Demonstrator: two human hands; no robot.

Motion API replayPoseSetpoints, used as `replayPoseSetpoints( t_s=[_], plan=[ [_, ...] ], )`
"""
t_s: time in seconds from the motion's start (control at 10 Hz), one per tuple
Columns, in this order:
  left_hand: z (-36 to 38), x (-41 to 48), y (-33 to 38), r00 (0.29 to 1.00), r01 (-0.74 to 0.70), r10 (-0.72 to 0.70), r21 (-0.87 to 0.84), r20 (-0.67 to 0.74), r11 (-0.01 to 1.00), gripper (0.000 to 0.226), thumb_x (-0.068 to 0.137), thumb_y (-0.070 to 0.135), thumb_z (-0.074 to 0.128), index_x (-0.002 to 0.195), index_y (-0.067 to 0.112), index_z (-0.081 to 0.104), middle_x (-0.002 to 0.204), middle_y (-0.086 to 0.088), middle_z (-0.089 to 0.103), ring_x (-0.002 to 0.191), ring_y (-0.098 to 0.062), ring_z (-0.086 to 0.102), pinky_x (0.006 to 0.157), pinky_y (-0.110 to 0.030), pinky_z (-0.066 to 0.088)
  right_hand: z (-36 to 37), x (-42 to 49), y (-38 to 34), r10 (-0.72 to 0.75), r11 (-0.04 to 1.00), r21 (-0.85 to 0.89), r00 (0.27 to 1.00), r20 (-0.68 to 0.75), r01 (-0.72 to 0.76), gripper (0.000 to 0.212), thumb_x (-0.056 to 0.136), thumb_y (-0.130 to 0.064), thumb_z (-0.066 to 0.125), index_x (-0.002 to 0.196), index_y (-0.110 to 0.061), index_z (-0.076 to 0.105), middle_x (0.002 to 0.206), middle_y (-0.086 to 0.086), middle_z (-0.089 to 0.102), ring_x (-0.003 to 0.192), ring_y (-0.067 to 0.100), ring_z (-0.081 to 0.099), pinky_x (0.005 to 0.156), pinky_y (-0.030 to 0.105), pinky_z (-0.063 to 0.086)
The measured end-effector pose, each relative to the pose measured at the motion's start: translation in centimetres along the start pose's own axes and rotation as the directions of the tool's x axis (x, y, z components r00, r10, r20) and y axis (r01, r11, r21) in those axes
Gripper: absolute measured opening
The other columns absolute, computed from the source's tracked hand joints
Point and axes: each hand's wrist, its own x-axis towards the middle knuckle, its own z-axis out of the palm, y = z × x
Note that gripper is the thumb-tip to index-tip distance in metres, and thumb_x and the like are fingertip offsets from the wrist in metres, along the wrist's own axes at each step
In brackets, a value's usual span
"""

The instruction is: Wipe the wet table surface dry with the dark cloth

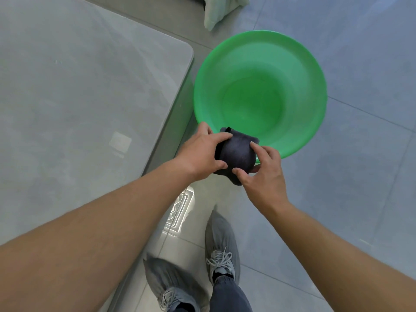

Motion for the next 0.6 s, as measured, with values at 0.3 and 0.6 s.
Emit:
replayPoseSetpoints(
  t_s=[0.3,0.6],
  plan=[
    [0.2,0.3,0.1,0.999,-0.007,0.01,0.068,-0.051,0.998,0.074,0.077,0.038,0.083,0.141,0.039,0.048,0.111,0.001,0.033,0.101,-0.025,0.055,0.099,-0.046,0.05,0.3,0.1,0.1,0.002,0.999,-0.055,1.0,-0.013,-0.002,0.071,0.083,-0.033,0.079,0.146,-0.022,0.047,0.14,-0.001,0.041,0.092,0.018,0.066,0.089,0.045,0.056],
    [-0.3,-0.9,1.2,0.994,-0.012,0.004,-0.076,-0.106,0.997,0.083,0.078,0.045,0.081,0.149,0.037,0.039,0.117,-0.001,0.035,0.1,-0.022,0.053,0.1,-0.043,0.05,-1.3,-0.4,-1.0,-0.009,1.0,-0.023,1.0,-0.002,0.009,0.07,0.083,-0.037,0.079,0.145,-0.03,0.048,0.143,-0.005,0.041,0.082,0.01,0.065,0.08,0.025,0.049]
  ],
)
